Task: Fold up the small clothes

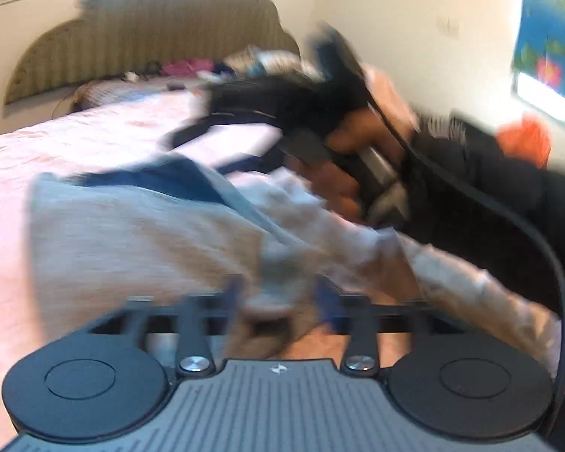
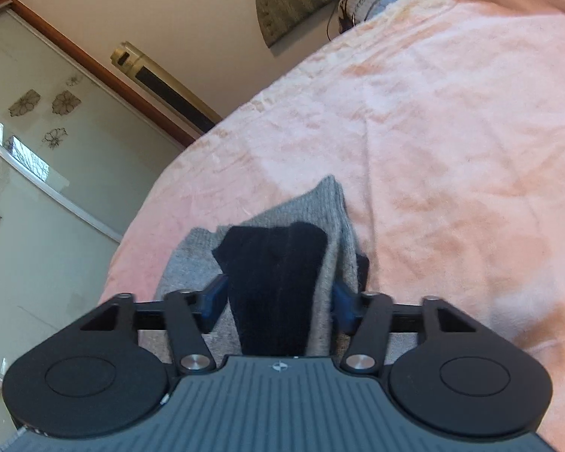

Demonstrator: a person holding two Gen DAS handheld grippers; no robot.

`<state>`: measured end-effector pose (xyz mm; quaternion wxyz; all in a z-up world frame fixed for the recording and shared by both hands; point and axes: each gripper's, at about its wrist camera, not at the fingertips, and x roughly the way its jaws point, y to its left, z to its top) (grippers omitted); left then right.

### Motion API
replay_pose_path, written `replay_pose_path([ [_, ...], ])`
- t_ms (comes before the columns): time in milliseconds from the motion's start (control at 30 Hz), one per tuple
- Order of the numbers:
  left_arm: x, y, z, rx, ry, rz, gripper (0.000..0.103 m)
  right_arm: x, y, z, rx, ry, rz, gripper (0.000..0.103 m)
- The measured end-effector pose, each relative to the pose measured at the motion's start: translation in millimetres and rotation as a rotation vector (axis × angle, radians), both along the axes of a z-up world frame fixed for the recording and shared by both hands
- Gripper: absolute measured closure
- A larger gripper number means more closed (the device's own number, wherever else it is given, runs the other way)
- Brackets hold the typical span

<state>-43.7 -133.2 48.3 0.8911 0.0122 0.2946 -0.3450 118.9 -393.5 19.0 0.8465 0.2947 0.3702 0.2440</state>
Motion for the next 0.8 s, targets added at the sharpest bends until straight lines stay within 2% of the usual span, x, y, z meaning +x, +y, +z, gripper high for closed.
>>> replay_pose_path([
  [33, -1.3, 19.8, 3.6, -0.034, -0.019, 0.051, 0.003, -2.8, -6.3, 4.7, 0.002, -0.013, -0.008, 0.019],
  [67, -2.0, 42.6, 7.0, -0.084, -0.035, 0.120, 0.001, -1.9, -10.9, 5.0, 0.004, -0.004, -0.015, 0.019],
  [133, 18.1, 80.2, 8.6, -0.149, 0.029, 0.234, 0.001, 2.7, -17.2, 0.3, -0.012, 0.029, -0.029, 0.020],
  [200, 60.4, 115.3, 1.6, -0.264, 0.171, 0.376, 0.002, 10.6, -14.4, -6.9, -0.025, 0.065, -0.027, 0.022],
  [300, 119.2, 146.4, -31.9, -0.518, 0.436, 0.438, 0.003, 20.2, 1.1, -19.2, 0.003, 0.110, 0.006, 0.025],
  [367, 151.4, 145.4, -54.7, -0.593, 0.568, 0.440, 0.010, 24.4, 16.3, -22.4, -0.020, 0.113, 0.023, 0.025],
  [400, 162.3, 138.6, -61.7, -0.596, 0.581, 0.428, 0.024, 25.8, 22.4, -21.4, -0.034, 0.104, 0.027, 0.025],
  [433, 170.3, 133.1, -61.8, -0.577, 0.576, 0.426, 0.028, 27.0, 25.6, -21.0, -0.043, 0.103, 0.022, 0.027],
  [467, 177.9, 126.6, -62.8, -0.565, 0.592, 0.413, 0.050, 28.7, 28.2, -21.3, -0.058, 0.109, 0.012, 0.041],
  [500, 185.0, 121.3, -66.3, -0.546, 0.624, 0.403, 0.072, 29.8, 30.6, -23.0, -0.076, 0.119, 0.002, 0.067],
  [533, 189.8, 117.5, -69.8, -0.513, 0.637, 0.414, 0.074, 29.5, 32.6, -25.9, -0.085, 0.121, 0.000, 0.073],
  [633, 182.7, 114.6, -53.0, -0.440, 0.525, 0.415, 0.079, 23.6, 37.3, -21.7, -0.086, 0.091, -0.011, 0.075],
  [733, 177.6, 129.7, -29.1, -0.409, 0.432, 0.391, 0.083, 25.7, 45.7, -7.4, -0.021, 0.050, -0.004, 0.077],
  [800, 181.8, 145.4, -15.0, -0.357, 0.371, 0.415, 0.083, 34.1, 59.3, 1.1, 0.029, 0.019, 0.013, 0.077],
])
